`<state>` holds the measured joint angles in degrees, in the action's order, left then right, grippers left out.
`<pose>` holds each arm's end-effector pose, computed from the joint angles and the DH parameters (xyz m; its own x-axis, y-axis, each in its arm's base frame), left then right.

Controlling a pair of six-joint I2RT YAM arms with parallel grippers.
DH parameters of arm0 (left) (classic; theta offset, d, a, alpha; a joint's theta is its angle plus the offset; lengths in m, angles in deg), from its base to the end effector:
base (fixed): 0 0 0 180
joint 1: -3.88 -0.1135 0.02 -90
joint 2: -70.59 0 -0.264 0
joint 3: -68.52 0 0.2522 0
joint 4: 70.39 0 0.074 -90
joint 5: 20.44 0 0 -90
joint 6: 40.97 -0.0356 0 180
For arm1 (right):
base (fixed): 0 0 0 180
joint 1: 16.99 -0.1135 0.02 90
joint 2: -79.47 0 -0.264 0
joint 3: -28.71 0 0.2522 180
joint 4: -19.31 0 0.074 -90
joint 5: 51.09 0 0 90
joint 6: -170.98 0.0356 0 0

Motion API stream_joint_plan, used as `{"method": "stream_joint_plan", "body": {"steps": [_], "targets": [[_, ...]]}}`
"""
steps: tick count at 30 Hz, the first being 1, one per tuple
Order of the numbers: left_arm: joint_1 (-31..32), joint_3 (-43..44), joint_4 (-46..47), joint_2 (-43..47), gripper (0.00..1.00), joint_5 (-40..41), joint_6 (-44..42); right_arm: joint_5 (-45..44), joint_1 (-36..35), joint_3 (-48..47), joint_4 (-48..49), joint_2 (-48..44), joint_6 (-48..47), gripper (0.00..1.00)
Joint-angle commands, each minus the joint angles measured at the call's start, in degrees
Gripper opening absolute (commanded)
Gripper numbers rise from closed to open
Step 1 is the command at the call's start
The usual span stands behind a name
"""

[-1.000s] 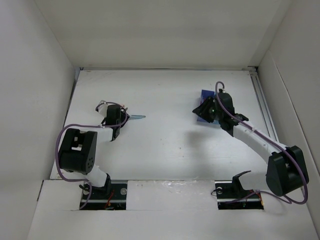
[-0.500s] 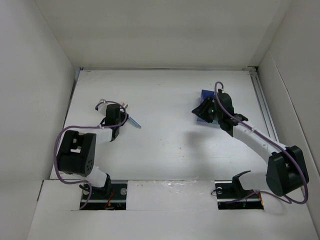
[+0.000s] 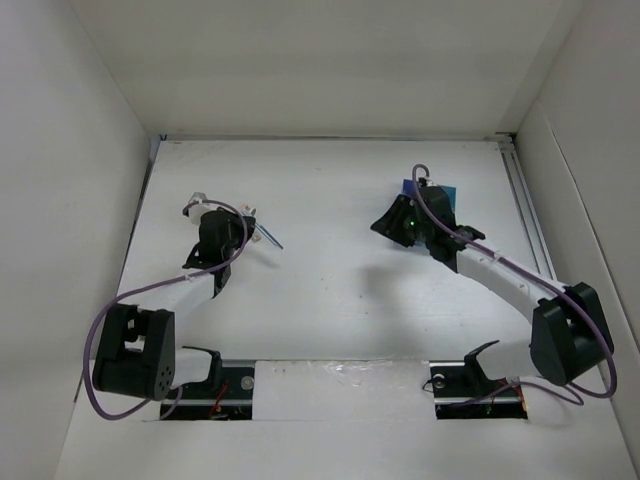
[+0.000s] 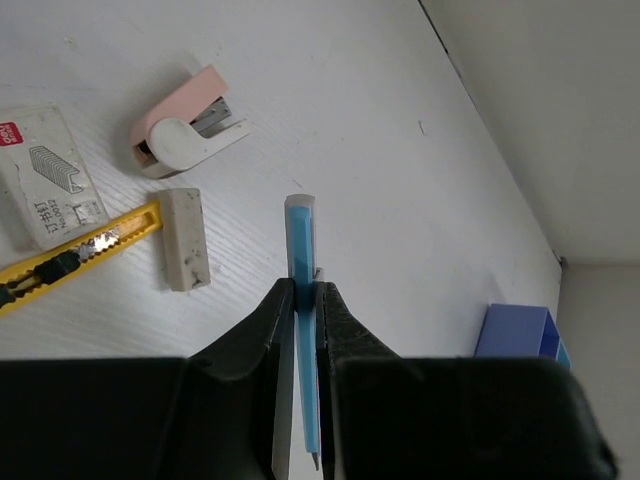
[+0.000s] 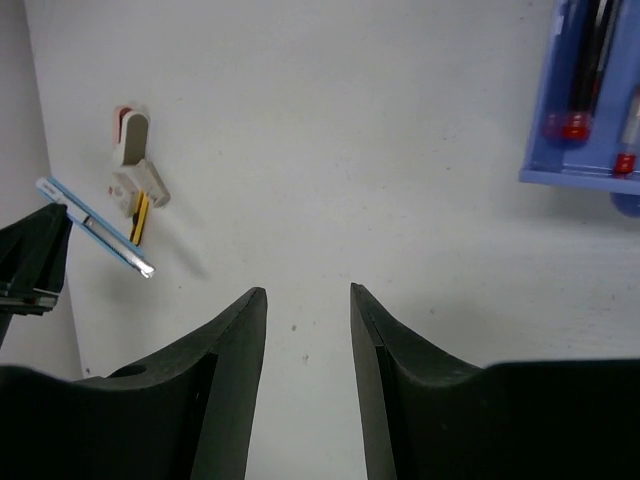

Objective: Sort the stationery into containers
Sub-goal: Pick up the pen from the center of the board.

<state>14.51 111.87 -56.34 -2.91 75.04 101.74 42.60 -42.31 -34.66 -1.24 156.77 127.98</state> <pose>0.2643 -0.0461 0.2096 -0.2395 -0.7608 -0.6032 -0.1602 0.6437 -0.7483 0.2675 0.1291 0.2483 -0.6962 0.4780 -0.5355 0.0505 0.7768 0.6277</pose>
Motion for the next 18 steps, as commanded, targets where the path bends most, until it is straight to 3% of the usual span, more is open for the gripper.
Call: {"method": "stream_joint_plan", "body": {"steps": [1, 9, 18], "targets": [[-0.17, -1.28, 0.84, 2.65, 0.00, -3.79, -2.08, 1.67, -2.53, -3.83, 2.83, 1.18, -2.18, 0.45], [1.05, -1.29, 5.32, -0.42, 0.00, -17.06, -4.37, 1.15, -11.58, -7.34, 2.83, 4.27, -6.13, 0.45], [2.46, -0.31, 14.02, -7.72, 0.00, -32.54, -6.21, 2.91, -13.00, -8.05, 4.41, 7.51, -7.98, 0.48]]}}
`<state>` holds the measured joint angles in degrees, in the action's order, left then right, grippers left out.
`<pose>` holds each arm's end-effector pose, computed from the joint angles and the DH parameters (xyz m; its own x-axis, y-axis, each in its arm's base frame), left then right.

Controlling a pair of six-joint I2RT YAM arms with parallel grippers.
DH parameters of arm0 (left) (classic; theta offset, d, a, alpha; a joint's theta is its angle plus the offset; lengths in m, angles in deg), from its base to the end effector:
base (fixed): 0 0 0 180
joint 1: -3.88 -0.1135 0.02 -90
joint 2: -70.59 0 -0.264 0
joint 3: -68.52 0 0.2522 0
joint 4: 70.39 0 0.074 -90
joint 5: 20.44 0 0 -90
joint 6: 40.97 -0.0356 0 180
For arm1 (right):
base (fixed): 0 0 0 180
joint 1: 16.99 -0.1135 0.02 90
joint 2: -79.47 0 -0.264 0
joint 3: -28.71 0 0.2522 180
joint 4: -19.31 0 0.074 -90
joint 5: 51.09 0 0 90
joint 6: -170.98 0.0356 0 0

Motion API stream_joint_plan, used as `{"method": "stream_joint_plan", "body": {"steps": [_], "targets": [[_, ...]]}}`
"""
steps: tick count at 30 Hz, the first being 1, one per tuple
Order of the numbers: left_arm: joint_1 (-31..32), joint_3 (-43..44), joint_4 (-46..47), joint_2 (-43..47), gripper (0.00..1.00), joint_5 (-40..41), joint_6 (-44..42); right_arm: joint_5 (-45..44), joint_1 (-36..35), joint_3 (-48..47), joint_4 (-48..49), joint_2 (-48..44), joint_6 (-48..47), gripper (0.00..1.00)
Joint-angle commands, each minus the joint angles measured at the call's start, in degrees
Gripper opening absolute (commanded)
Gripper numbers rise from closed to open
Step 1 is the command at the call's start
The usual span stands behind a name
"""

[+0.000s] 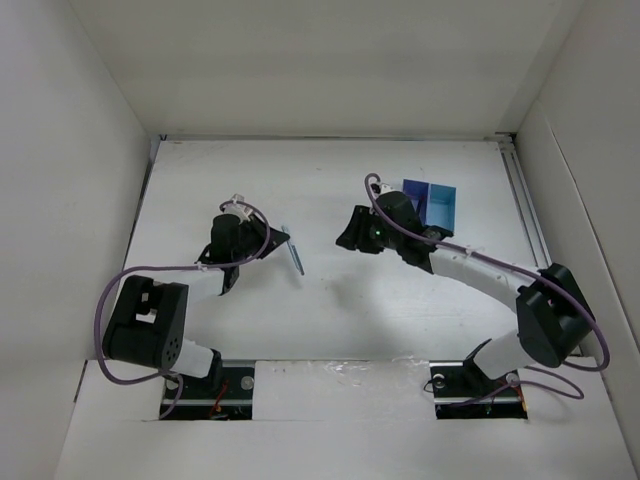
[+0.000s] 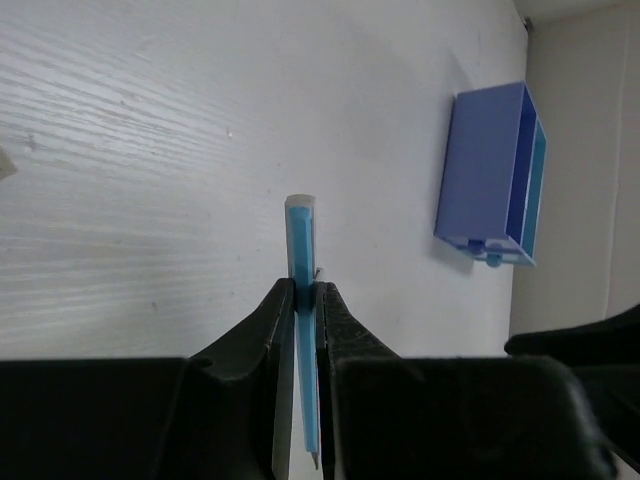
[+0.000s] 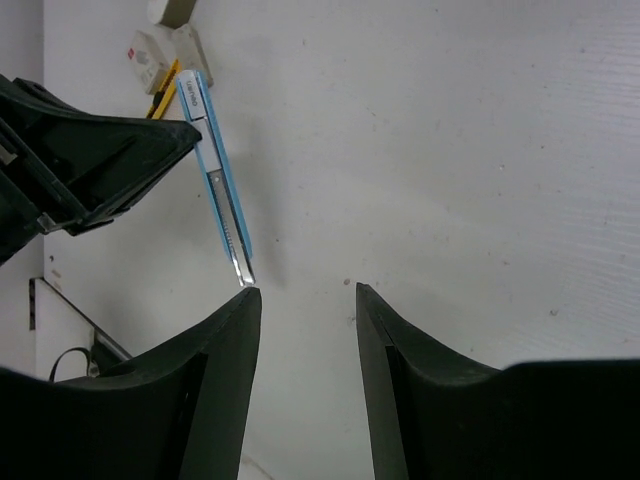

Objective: Sort the stationery into containers
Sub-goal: Pick up the pen from the center of the board.

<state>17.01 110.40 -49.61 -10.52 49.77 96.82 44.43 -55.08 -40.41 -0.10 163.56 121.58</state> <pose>0.2666 -0.0746 0.1808 -0.5971 -0.5764 -0.5580 0.1255 0.6199 -0.7746 0.2551 0.2043 0.2492 -0.7777 0.2134 -0.5913 -0.2244 0.7843 0.5783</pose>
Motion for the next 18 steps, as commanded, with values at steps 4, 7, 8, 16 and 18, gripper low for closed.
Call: {"method": "stream_joint_plan", "body": {"steps": [4, 7, 8, 16, 18], "targets": [[-0.03, -0.08, 10.63, -0.11, 0.00, -10.08, -0.15, 5.11, -0.85, -3.62, 3.80, 3.00, -1.58, 0.50], [0.58, -0.08, 11.94, -0.11, 0.00, -12.28, -0.15, 5.64, -2.34, -5.90, 3.80, 5.81, -1.58, 0.52], [0.59, -0.08, 12.47, -0.11, 0.00, -12.81, -0.15, 5.64, -3.13, -5.91, 3.80, 6.51, -1.58, 0.52], [1.11, -0.08, 18.27, -2.65, 0.00, -17.91, 0.37, 6.70, -5.95, -10.73, 4.33, 12.66, 0.09, 0.54], [1.11, -0.08, 19.85, -3.36, 0.00, -19.57, 0.98, 7.22, -6.47, -12.14, 4.33, 13.72, 0.71, 0.54]]}}
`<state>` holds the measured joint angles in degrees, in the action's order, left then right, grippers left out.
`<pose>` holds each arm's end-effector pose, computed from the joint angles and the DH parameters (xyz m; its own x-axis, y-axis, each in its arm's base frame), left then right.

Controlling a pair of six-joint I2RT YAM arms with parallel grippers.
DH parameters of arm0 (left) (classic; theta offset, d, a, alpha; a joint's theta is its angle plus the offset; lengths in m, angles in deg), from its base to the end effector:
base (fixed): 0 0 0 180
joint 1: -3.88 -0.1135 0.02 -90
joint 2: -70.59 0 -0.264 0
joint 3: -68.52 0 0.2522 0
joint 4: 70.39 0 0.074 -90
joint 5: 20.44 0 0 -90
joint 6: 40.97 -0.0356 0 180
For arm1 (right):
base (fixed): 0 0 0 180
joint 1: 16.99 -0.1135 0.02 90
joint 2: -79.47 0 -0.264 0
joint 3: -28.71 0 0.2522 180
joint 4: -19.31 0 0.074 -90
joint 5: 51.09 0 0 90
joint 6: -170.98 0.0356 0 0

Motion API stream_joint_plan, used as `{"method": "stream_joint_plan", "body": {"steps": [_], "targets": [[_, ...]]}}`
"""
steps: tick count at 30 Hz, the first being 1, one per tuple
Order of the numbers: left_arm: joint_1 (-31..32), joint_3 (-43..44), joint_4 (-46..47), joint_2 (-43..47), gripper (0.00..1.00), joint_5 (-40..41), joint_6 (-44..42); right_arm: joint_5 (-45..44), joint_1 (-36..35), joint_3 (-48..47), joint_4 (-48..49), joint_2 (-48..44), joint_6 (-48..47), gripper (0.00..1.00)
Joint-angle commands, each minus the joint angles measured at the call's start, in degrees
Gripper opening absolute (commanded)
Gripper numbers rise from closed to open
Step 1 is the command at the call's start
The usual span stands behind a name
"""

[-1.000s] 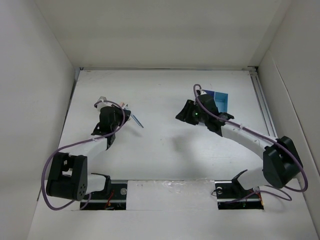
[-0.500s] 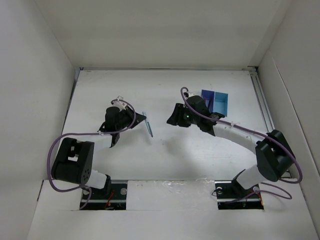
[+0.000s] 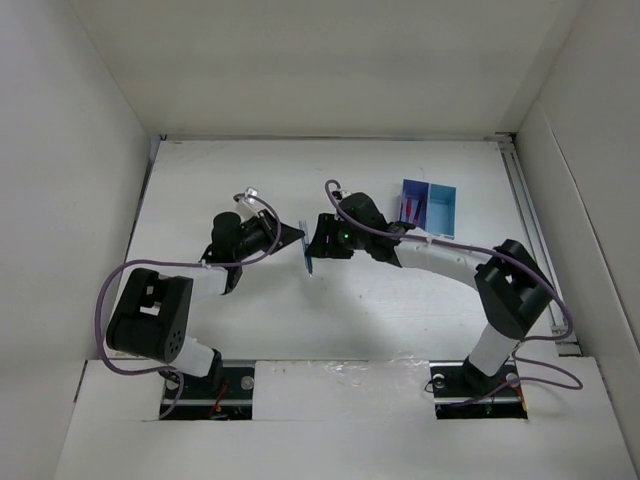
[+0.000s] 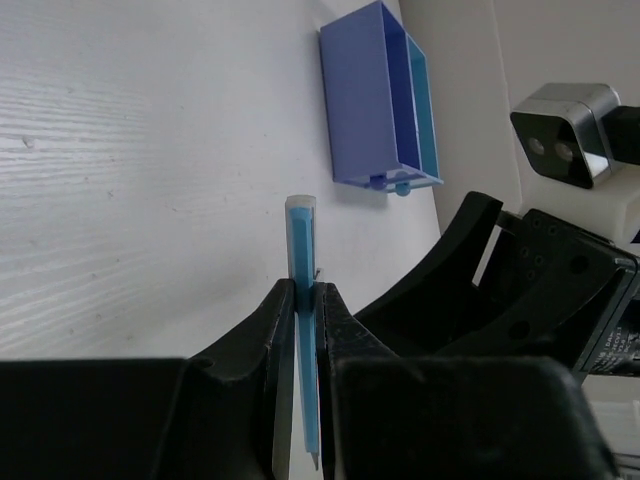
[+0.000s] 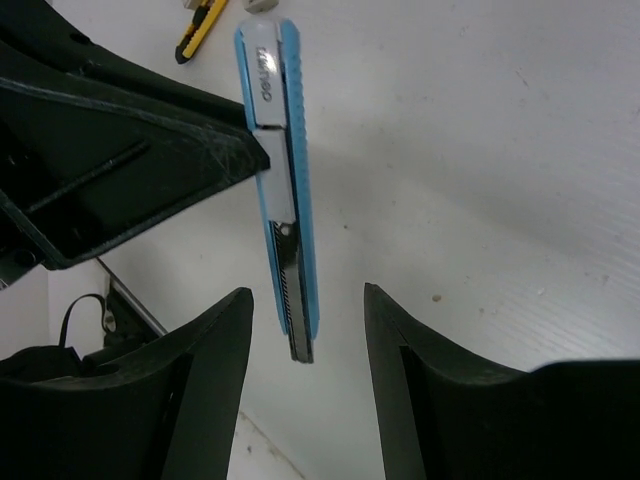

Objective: Sort the stationery into containers
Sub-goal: Pick up the pen from the center of the board, then place the pen in the storage box.

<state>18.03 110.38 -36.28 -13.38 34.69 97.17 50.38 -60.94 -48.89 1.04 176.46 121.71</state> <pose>0.2680 -0.0886 0.1926 -0.6483 -0.4667 -0.6016 0.3997 0.4639 -0.7906 0.2659 0.2662 0.2253 -0.8511 0.0678 -0.5206 -0.3143 0.7286 0.6086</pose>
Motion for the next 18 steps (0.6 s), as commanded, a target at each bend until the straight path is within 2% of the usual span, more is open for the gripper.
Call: {"method": "stream_joint_plan", "body": {"steps": [1, 6, 15, 18], "targets": [[0.09, -0.06, 6.53, -1.20, 0.00, -4.50, 0.64, 1.28, -0.62, -4.54, 3.20, 0.83, 0.58, 0.54], [0.09, -0.06, 8.28, -1.91, 0.00, -5.64, 0.64, 1.28, -1.14, -5.69, 3.20, 3.29, 1.19, 0.52], [0.09, -1.11, 7.59, -0.07, 0.00, -6.27, 0.64, 0.05, -1.14, -8.24, 3.20, 6.46, 2.78, 0.33], [0.09, -1.11, 6.36, 1.16, 0.00, -6.26, 0.64, -0.47, -1.14, -8.24, 3.20, 6.46, 3.30, 0.13]]}}
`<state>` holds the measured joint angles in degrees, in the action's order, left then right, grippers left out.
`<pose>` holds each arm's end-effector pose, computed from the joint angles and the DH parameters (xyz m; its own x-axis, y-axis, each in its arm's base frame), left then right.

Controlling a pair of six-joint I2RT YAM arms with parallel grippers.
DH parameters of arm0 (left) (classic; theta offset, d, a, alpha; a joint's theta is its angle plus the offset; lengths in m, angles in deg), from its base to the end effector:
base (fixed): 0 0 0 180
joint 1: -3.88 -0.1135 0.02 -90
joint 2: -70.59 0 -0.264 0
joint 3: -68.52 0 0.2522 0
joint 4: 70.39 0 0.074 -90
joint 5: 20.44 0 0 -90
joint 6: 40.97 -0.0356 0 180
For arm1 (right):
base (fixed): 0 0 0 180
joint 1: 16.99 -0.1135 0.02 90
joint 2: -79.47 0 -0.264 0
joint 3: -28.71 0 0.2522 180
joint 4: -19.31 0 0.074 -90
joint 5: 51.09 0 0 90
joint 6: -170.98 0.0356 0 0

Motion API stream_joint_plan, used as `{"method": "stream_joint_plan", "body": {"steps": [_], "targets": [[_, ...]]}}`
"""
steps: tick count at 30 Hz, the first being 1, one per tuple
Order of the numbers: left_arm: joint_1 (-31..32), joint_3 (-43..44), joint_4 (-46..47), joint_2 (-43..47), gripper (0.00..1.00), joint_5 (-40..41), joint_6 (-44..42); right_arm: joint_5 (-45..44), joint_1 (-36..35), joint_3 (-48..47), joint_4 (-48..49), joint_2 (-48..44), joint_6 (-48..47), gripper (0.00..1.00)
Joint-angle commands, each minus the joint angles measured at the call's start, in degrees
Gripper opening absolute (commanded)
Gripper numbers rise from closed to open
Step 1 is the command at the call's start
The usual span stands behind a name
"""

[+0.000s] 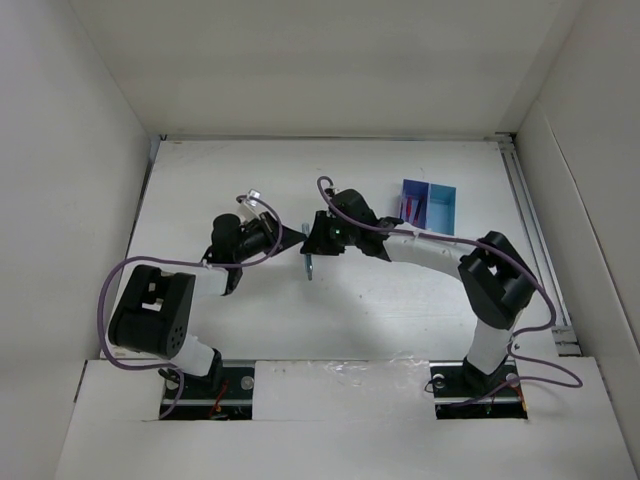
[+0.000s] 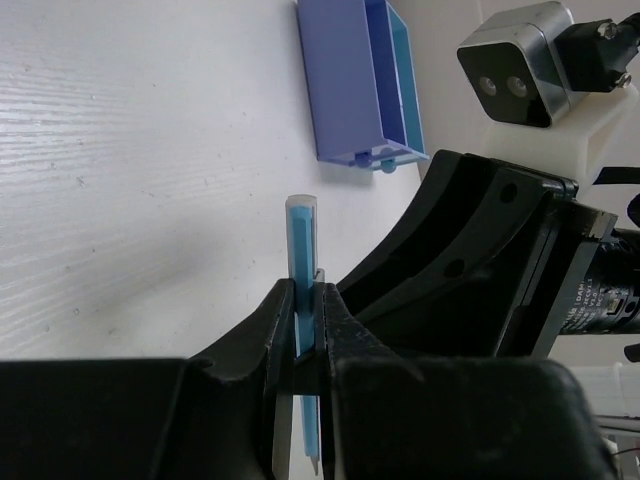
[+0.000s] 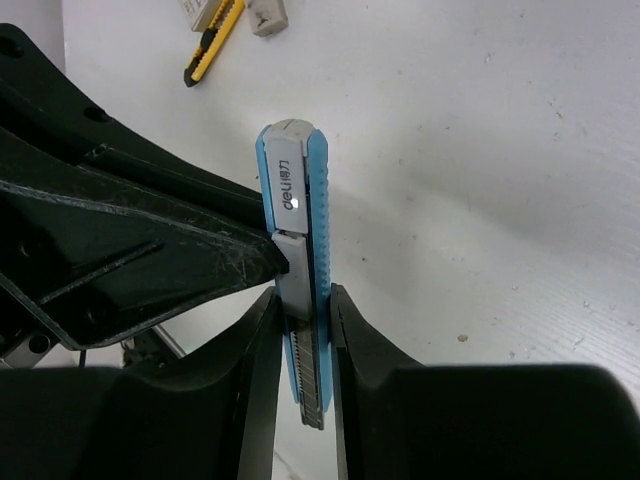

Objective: Sort the stationery into containers
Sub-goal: Place the pen in the storage box.

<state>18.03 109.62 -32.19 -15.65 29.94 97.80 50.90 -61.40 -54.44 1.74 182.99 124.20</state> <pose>0.2672 -0.0908 0.1859 -0.6805 -0.4259 -0.5963 0.4405 0.4125 -0.7973 0.2834 0.2880 0.2155 -0.8690 0.0865 -0.4872 -0.2833 0.7203 0.6332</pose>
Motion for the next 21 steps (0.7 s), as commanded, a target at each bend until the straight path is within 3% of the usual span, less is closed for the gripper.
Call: {"method": "stream_joint_plan", "body": {"steps": [1, 2, 5, 6, 7, 11, 17, 21], "targets": [[0.09, -0.35, 1.74, 3.44, 0.00, -0.82, -0.52, -1.00, -0.69, -2.69, 2.50, -0.69, 0.81, 0.08], [0.09, -0.35, 0.61, 4.23, 0.00, -0.81, -0.52, -1.70, -0.69, -2.16, 2.50, -0.69, 0.81, 0.01], [0.09, -0.35, -1.42, 6.34, 0.15, 0.67, -2.18, -1.71, -0.69, -1.63, 2.50, -2.61, 0.81, 0.00], [0.09, -0.35, -2.91, 8.00, 0.27, 1.38, -3.24, -1.71, -0.16, -1.02, 2.50, -3.24, 0.81, 0.00], [0.09, -0.35, -3.62, 8.97, 0.33, 1.91, -3.25, -1.71, 0.54, -1.02, 2.50, -3.85, 1.33, 0.00], [0.09, -0.35, -7.31, 14.77, 0.49, 4.98, -5.88, -2.23, 2.99, 0.74, 2.50, -6.40, 1.34, 0.00], [0.09, -1.66, -13.91, 24.79, 0.57, 12.27, -9.40, -5.99, 8.27, 2.50, -1.01, -11.85, 1.34, 0.00], [0.09, -1.67, -15.05, 26.82, 0.58, 12.28, -9.40, -12.05, 15.81, 1.89, -8.38, -15.28, 0.72, 0.00]]}}
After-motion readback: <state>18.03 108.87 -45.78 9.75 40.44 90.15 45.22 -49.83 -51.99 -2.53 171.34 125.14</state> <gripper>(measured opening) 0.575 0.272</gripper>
